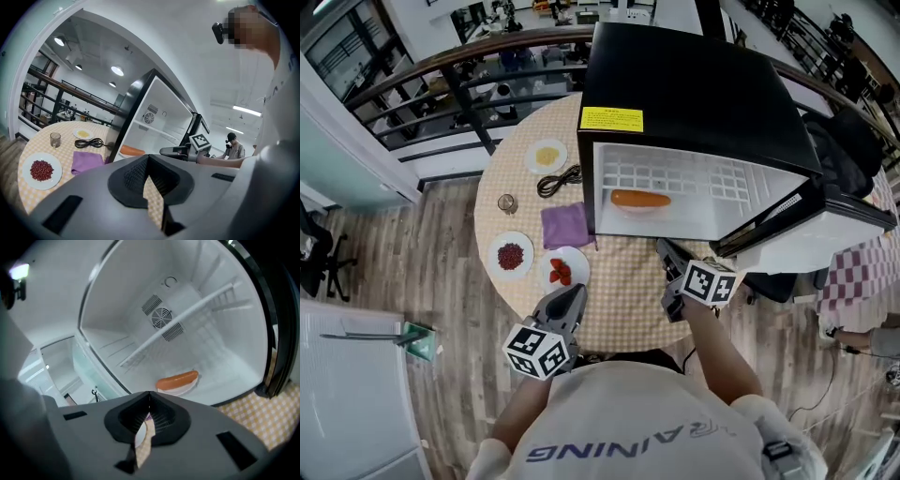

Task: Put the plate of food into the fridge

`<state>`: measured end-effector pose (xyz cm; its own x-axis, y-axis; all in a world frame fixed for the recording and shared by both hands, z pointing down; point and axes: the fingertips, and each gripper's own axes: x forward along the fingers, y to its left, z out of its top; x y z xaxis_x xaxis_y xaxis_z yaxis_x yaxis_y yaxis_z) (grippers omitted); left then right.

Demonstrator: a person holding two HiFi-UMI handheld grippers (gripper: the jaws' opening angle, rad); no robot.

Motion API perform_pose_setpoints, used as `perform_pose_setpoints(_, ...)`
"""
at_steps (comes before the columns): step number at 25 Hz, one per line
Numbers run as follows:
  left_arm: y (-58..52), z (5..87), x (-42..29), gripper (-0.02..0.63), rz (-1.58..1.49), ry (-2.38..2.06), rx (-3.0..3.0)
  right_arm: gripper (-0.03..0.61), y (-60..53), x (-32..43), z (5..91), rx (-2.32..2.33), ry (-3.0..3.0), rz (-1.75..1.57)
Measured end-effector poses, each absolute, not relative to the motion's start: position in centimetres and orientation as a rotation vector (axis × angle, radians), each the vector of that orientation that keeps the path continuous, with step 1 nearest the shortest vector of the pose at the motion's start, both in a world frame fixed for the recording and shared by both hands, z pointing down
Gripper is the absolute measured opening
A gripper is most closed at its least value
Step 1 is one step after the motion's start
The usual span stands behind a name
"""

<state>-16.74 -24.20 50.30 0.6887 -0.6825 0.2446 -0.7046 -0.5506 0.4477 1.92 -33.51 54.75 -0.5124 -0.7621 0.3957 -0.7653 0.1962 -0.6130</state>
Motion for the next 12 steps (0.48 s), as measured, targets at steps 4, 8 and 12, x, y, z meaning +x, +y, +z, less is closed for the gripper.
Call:
perform_pose_setpoints(4, -24.4, 49.5, -15.4, 0.008, 0.059, -1.05, 2.417, 0.021, -30.7, 1.8, 51.8, 1.541, -2.499, 1.022)
perform_pose_setpoints(8, -24.6, 48.0, -14.2, 0.008, 0.057, -1.042, 2.465, 0.021, -28.6, 2.9, 48.8, 1.591, -2.534, 0.9)
perform_pose_setpoints(12, -24.7, 46.2, -13.0, 0.008, 0.048, -1.028, 2.526, 0.021, -27.0, 4.7, 46.2, 1.678, -2.544, 0.783)
